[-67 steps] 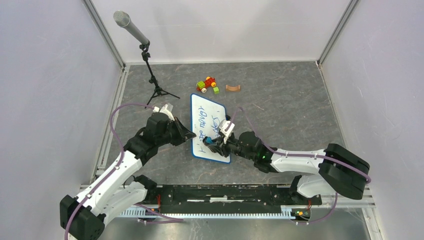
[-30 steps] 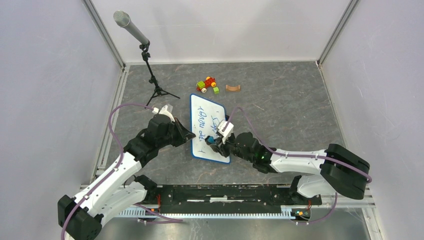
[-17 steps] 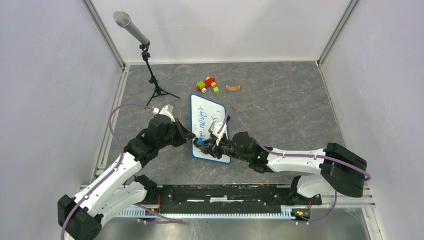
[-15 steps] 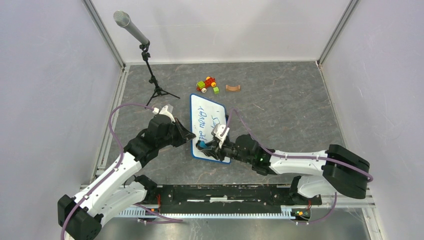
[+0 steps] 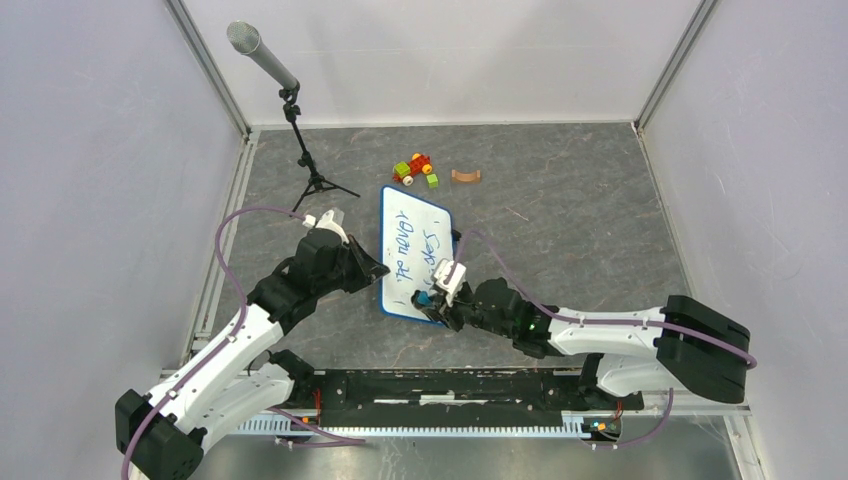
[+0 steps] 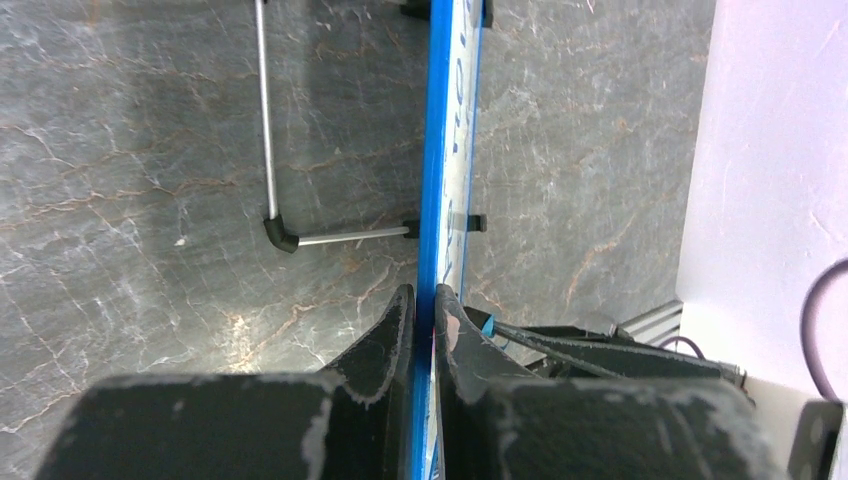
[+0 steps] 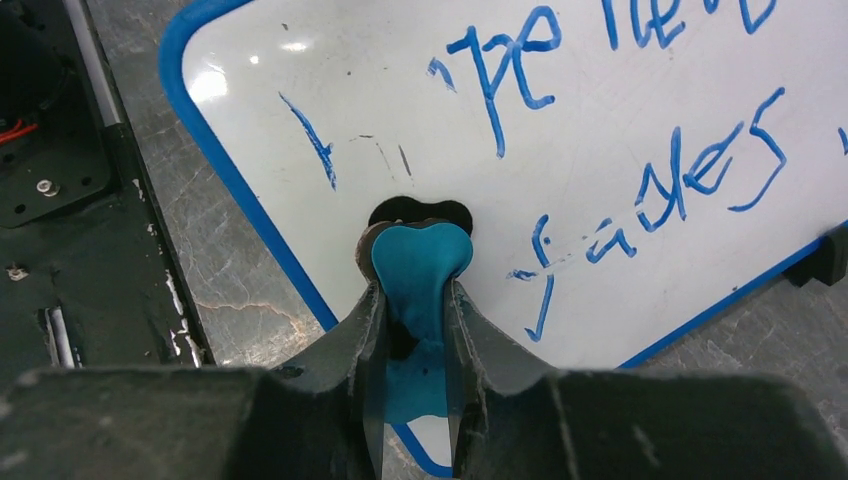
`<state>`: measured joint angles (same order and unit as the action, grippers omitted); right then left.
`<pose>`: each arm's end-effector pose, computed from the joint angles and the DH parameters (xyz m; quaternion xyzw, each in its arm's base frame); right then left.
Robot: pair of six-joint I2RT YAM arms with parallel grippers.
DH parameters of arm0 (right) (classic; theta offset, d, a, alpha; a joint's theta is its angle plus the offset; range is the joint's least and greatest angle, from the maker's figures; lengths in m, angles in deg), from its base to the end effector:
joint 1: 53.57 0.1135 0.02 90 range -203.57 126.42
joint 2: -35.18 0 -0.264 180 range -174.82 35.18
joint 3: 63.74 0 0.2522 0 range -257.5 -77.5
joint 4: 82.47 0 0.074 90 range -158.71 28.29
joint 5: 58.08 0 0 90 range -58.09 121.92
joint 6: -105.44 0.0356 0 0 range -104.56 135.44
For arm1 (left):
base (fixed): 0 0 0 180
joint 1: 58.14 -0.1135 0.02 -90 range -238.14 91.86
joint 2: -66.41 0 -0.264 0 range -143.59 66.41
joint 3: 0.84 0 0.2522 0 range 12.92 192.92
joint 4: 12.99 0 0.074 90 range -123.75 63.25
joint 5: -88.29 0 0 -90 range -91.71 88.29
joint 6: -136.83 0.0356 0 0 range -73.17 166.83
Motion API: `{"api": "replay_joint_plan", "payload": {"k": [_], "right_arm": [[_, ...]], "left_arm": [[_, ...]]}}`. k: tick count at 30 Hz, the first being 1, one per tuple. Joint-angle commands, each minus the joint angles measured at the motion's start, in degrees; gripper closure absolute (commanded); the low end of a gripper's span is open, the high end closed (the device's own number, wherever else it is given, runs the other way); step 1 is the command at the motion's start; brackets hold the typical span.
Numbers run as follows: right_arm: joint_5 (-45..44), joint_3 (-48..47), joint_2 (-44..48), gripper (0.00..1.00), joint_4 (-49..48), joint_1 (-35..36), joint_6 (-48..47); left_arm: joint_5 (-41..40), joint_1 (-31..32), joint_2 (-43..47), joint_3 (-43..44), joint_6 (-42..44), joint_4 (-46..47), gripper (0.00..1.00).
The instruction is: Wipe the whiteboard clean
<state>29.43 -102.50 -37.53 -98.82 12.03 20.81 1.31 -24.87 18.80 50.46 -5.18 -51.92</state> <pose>0.1068 0.2318 0.1916 -0.3937 0.7043 0.3285 0.4910 0.1521 -0.1021 0.2615 -0.1326 0.8778 -0.3286 0.3223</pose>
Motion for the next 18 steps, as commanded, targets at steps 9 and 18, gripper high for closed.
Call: {"api": "replay_joint_plan", "payload": {"k": [9, 18], "right_arm": [[3.7, -14.7, -4.8, 0.75, 6.0, 4.9, -3.8], [2.9, -12.8, -6.3, 0.75, 5.6, 5.4, -3.7]], "left_arm": [[2.2, 1.4, 1.0, 1.8, -2.9, 2.6, 0.98], [1.8, 1.4, 1.5, 2.0, -2.7, 2.1, 0.98]]}}
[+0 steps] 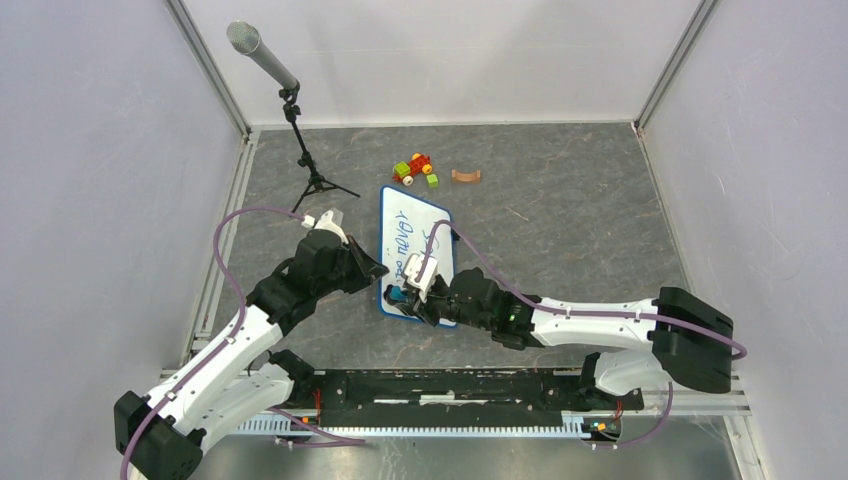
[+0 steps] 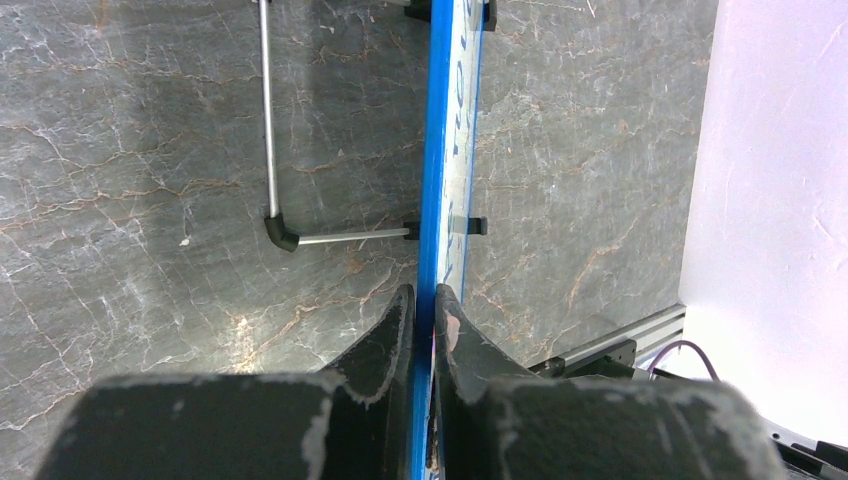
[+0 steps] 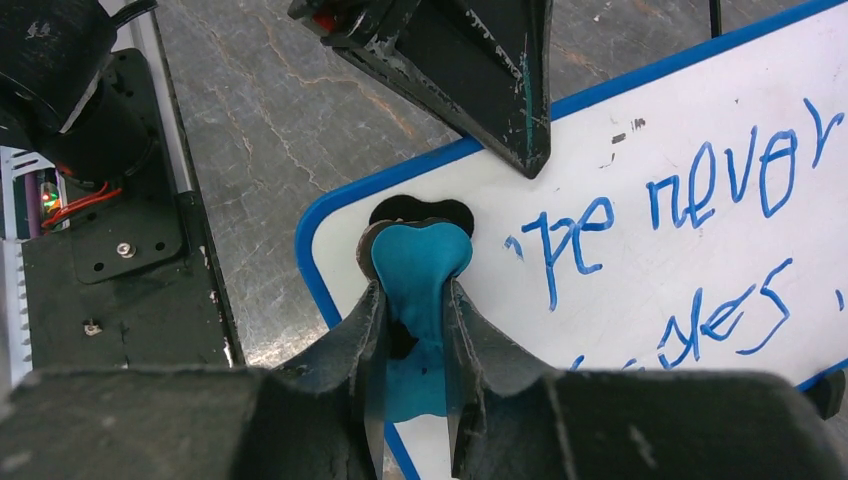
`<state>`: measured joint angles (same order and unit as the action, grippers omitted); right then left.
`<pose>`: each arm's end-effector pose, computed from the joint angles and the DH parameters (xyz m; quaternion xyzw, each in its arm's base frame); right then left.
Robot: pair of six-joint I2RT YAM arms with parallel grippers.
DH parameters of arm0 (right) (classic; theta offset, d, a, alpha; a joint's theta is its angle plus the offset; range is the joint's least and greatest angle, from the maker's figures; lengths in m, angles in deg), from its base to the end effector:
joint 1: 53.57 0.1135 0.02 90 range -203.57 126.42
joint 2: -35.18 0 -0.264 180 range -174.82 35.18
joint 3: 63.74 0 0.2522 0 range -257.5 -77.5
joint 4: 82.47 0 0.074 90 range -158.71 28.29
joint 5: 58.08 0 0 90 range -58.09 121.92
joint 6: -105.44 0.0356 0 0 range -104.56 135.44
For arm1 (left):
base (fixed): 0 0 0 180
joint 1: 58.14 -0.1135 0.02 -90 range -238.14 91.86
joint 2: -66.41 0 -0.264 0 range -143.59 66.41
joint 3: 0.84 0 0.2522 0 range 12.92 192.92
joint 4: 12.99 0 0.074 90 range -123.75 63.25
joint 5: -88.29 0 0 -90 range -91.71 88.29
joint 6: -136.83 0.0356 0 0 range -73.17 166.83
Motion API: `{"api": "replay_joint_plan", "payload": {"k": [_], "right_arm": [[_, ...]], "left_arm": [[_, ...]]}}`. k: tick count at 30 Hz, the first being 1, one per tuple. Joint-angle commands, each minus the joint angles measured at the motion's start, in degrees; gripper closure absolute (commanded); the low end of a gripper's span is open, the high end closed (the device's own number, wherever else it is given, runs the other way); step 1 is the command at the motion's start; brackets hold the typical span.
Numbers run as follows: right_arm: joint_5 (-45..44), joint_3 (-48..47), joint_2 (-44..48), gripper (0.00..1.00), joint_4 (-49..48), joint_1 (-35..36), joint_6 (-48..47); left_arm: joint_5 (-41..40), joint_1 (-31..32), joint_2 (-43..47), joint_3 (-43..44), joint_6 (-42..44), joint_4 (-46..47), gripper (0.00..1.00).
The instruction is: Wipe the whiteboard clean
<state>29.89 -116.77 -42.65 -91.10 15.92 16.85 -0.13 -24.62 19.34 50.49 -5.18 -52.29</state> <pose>0.1058 0.2792 0.2353 -0.4387 0.6684 0.3368 0.4974 0.1507 -0.1010 0.2626 -0.1362 0.8766 -0.3223 0.3304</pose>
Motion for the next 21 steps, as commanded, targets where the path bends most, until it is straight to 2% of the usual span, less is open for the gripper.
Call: {"api": "replay_joint_plan", "payload": {"k": [1, 7, 11, 15, 21], "right_arm": [[1.6, 3.1, -0.9, 0.75, -2.3, 1.5, 0.3], [-8.0, 11.7, 2.9, 0.74, -0.6, -0.4, 1.6], [-5.1, 15.0, 3.8, 0.74, -1.3, -7.8, 6.1], [-3.5, 13.4, 0.6, 0.73, 0.5, -14.2, 12.0], [-0.5, 10.8, -2.6, 0.74, 0.0, -15.8, 14.4]], "left_arm": [[3.2, 1.2, 1.0, 2.0, -2.7, 2.4, 0.98], [3.2, 1.2, 1.1, 2.2, -2.2, 2.4, 0.98], [3.5, 1.2, 0.6, 2.3, -1.9, 2.4, 0.98], [3.4, 1.2, 0.5, 2.1, -1.7, 2.4, 0.98], [3.6, 1.2, 0.9, 1.6, -1.7, 2.4, 0.98]]}}
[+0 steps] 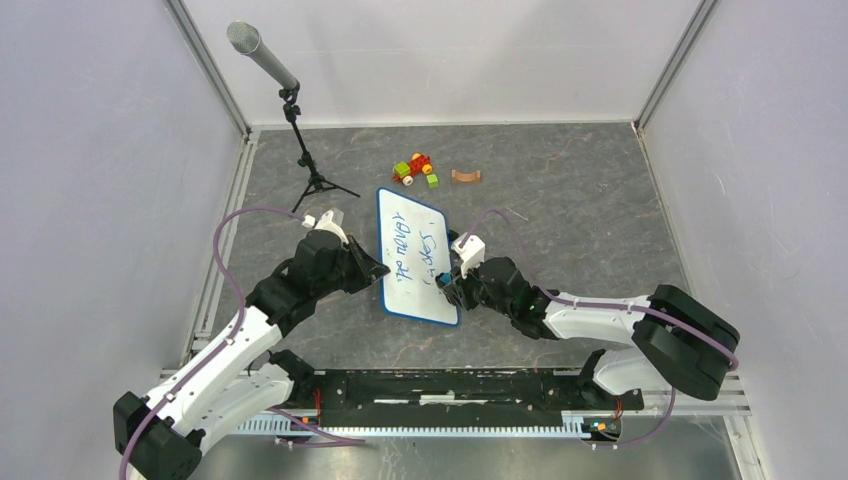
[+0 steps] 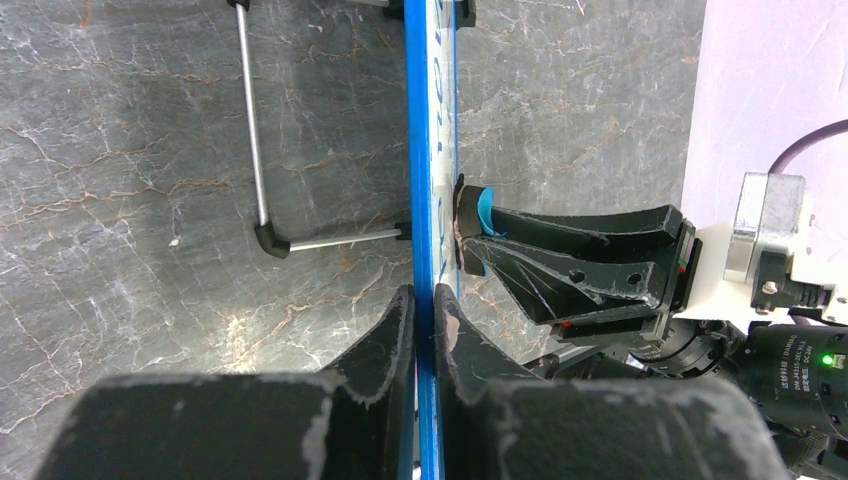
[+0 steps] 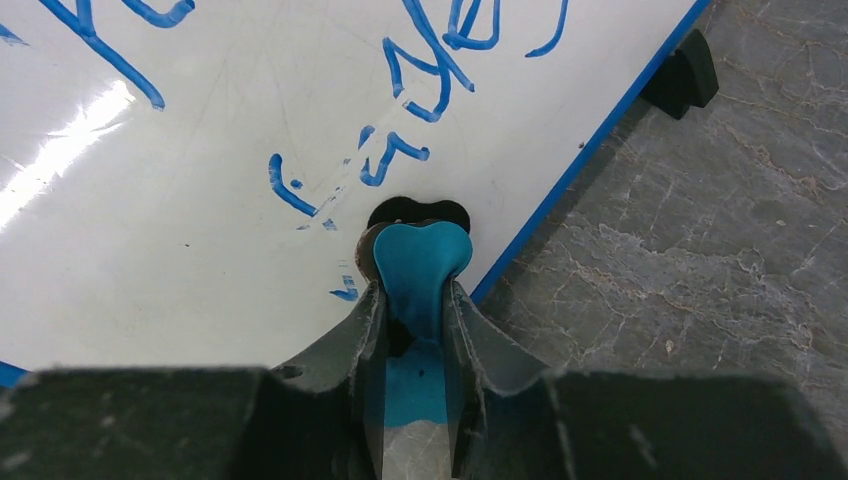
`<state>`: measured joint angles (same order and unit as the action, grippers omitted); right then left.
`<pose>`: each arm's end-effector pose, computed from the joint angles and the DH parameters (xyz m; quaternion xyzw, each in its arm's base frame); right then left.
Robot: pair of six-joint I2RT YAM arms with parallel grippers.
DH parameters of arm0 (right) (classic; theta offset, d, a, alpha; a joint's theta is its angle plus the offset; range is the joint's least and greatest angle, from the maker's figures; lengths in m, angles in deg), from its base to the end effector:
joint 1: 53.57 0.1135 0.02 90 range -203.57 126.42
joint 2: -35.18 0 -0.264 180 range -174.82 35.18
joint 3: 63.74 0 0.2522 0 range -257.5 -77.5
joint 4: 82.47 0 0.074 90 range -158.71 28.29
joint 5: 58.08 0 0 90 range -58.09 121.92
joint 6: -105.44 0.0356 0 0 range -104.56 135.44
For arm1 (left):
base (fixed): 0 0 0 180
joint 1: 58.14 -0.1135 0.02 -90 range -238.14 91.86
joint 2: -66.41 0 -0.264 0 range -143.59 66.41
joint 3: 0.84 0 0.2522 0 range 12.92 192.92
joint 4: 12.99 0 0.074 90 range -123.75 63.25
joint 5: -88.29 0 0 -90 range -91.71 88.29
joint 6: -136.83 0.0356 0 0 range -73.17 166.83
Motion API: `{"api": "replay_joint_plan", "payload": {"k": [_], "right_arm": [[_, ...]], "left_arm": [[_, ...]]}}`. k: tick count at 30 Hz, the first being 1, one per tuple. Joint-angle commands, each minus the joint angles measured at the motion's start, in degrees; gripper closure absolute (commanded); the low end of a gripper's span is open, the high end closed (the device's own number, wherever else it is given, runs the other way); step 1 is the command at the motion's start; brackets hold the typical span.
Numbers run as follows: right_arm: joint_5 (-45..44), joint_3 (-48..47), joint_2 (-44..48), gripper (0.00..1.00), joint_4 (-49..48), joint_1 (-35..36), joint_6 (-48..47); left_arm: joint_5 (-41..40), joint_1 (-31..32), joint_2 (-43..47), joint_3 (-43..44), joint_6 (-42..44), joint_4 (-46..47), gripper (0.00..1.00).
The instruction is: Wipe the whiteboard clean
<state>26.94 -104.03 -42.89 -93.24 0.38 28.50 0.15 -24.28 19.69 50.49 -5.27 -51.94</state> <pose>0.1569 0.2102 0.1676 -0.2763 0.8061 0.2572 0.4557 0.1496 -0.1017 0.2642 -0.1327 0.8742 -0.3287 0.3317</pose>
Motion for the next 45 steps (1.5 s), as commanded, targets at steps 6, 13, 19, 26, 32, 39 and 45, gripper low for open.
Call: {"api": "replay_joint_plan", "payload": {"k": [6, 13, 19, 26, 32, 39, 45], "right_arm": [[9.4, -3.2, 0.2, 0.74, -6.4, 2.8, 3.2], [14.5, -7.0, -2.1, 0.74, -17.8, 6.7, 7.6], [6.2, -2.1, -2.7, 0.74, -20.1, 5.1, 12.0], [5.9, 11.5, -5.4, 0.74, -27.8, -5.1, 22.1], [6.2, 3.7, -6.6, 0.74, -19.9, -3.5, 16.0], [3.2, -9.5, -8.6, 0.74, -15.1, 5.0, 13.3], [0.9, -14.1, -11.4, 0.74, -15.6, 3.2, 16.4]], "left_arm": [[3.3, 0.9, -0.3, 1.4, -1.8, 2.5, 0.98], [3.3, 0.9, -0.8, 1.6, -1.9, 2.6, 0.98], [2.9, 0.9, -0.2, 1.5, -1.8, 2.6, 0.98], [2.8, 0.9, -0.6, 1.3, -1.5, 2.5, 0.98], [3.1, 0.9, -0.8, 1.3, -1.2, 2.7, 0.98], [3.4, 0.9, -1.8, 1.6, -1.0, 2.6, 0.98], [2.9, 0.9, -2.0, 1.6, -0.5, 2.3, 0.98]]}}
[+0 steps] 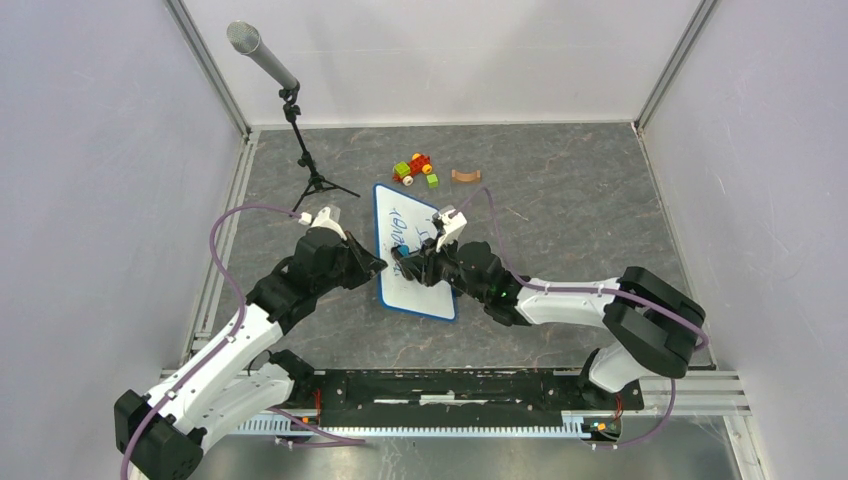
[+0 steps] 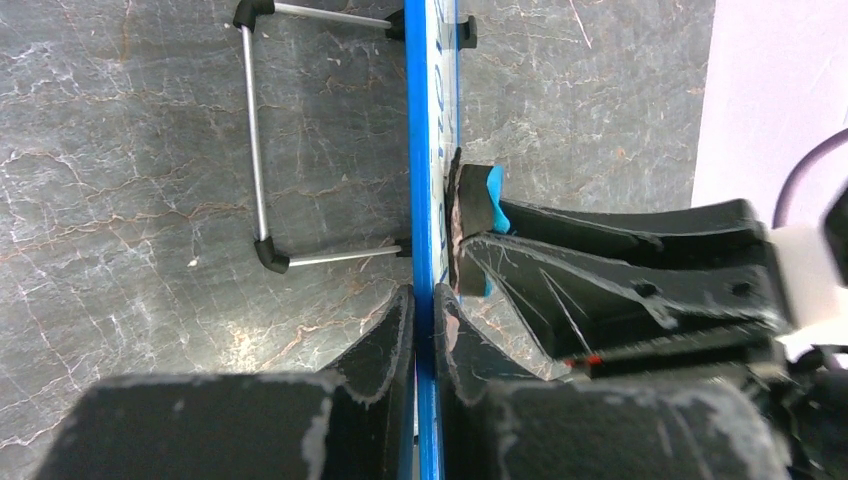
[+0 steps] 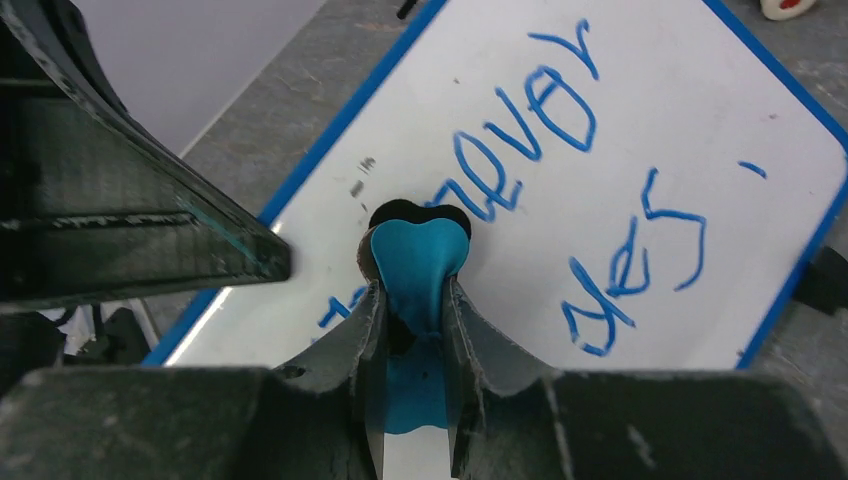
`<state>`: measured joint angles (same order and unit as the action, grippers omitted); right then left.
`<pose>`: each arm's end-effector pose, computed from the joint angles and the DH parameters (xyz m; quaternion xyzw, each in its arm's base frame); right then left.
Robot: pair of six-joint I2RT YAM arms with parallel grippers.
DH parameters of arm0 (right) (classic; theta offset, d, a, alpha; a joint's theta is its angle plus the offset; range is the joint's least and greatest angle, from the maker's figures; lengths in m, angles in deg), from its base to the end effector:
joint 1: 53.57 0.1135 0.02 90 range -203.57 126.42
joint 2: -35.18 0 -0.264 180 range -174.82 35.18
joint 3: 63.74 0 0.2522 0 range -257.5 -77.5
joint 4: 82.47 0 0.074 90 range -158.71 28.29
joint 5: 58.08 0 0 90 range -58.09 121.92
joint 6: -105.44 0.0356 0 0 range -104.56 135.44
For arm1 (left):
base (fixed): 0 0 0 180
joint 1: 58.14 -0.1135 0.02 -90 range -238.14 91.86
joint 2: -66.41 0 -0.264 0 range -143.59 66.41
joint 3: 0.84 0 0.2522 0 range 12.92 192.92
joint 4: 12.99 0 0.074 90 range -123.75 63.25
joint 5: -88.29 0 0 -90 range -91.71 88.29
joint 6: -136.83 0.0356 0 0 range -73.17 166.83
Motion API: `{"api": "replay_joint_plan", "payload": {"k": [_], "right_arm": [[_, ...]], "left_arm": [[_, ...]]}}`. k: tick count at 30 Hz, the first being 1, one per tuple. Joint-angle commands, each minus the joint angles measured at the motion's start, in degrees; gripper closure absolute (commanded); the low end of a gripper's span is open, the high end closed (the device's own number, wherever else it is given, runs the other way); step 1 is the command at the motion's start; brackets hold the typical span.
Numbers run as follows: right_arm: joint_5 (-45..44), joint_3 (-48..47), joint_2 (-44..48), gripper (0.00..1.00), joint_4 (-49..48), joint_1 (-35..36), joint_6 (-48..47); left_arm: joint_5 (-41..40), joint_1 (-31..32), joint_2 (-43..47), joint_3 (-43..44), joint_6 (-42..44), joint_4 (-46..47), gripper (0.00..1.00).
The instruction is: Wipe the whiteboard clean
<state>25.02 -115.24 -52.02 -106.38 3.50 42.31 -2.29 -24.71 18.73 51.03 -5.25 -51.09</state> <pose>0.1770 0.2654 0.2077 -0.1651 0.7577 0.3863 0.4993 0.1544 -0.1015 0.2660 -0.1454 0.8705 -0.3159 0.3483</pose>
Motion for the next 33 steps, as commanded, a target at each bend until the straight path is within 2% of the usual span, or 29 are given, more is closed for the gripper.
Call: {"api": "replay_joint_plan", "payload": {"k": [1, 7, 11, 14, 18, 20, 26, 30, 33], "right_arm": [[3.0, -2.9, -2.8, 0.74, -2.6, -0.4, 3.0], [-0.9, 6.1, -2.9, 0.74, -5.8, -2.0, 2.3], [3.4, 10.5, -3.8, 0.74, -7.4, -7.6, 6.9], [5.4, 9.0, -5.7, 0.74, -6.6, -8.8, 5.8], [11.1, 5.2, -8.8, 0.74, -9.5, -5.6, 3.3], [11.8, 2.1, -9.2, 0.74, -7.3, -2.6, 0.0], [14.6, 2.1, -0.9, 0.74, -11.2, 7.3, -11.0], [16.0, 3.7, -0.4, 0.73, -15.1, 8.1, -10.2], [13.6, 2.1, -3.0, 0.74, -11.4, 6.6, -8.0]], "left_arm": [[5.3, 1.4, -1.0, 1.1, -0.4, 1.3, 0.98], [3.8, 1.3, -0.8, 0.9, 0.3, 0.3, 0.98], [3.2, 1.3, -0.8, 0.7, 0.3, 0.3, 0.98], [3.1, 1.3, -1.0, 1.2, 0.5, -0.2, 0.98], [2.9, 1.3, -1.7, 2.0, 1.3, -1.1, 0.98], [2.9, 1.3, -2.1, 2.0, 1.3, -1.1, 0.98], [2.9, 1.3, -2.3, 1.4, 1.0, -0.2, 0.98], [3.3, 1.3, -2.3, 1.0, 0.7, 0.1, 0.98], [3.2, 1.3, -2.0, 1.4, 0.8, -0.2, 0.98]]}}
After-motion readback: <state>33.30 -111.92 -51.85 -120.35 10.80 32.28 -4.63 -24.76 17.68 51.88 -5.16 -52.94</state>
